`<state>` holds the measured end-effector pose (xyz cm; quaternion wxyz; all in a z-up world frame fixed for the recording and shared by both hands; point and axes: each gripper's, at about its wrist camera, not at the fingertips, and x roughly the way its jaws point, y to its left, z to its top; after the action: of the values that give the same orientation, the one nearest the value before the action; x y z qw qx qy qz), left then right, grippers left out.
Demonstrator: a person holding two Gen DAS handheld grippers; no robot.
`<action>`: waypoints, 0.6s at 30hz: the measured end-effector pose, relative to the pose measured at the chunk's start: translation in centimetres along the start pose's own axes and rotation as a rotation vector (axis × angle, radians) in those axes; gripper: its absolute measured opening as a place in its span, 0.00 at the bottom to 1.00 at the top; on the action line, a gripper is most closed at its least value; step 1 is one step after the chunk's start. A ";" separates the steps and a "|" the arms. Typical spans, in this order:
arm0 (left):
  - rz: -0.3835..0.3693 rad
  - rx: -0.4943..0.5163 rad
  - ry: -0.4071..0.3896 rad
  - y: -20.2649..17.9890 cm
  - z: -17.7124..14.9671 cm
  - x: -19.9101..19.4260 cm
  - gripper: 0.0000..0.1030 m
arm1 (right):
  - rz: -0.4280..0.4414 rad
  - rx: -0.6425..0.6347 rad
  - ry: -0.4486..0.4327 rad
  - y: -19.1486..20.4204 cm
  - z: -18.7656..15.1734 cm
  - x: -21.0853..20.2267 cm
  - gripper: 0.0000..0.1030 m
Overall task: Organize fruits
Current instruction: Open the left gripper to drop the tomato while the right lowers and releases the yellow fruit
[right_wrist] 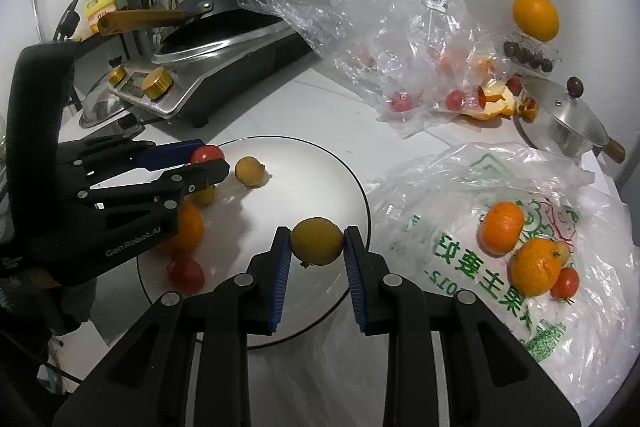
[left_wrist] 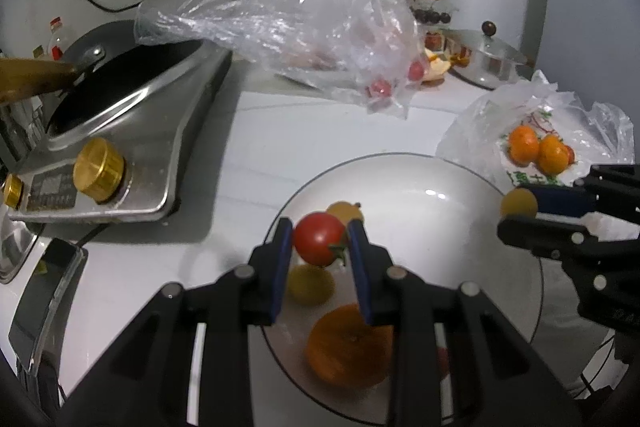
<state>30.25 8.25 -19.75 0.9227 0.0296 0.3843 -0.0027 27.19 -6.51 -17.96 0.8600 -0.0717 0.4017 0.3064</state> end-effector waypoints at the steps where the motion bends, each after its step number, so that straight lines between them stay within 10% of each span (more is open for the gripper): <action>1: 0.001 0.000 0.003 0.1 0.0 0.2 0.29 | 0.001 0.000 0.001 0.0 0.1 0.1 0.28; 18: -0.023 -0.049 -0.022 1.6 0.2 -0.3 0.32 | 0.044 -0.035 0.014 1.3 1.2 1.9 0.28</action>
<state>30.20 9.79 -19.36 0.9272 0.0025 0.3744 -0.0041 28.12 -4.16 -18.44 0.8488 -0.0801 0.4040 0.3315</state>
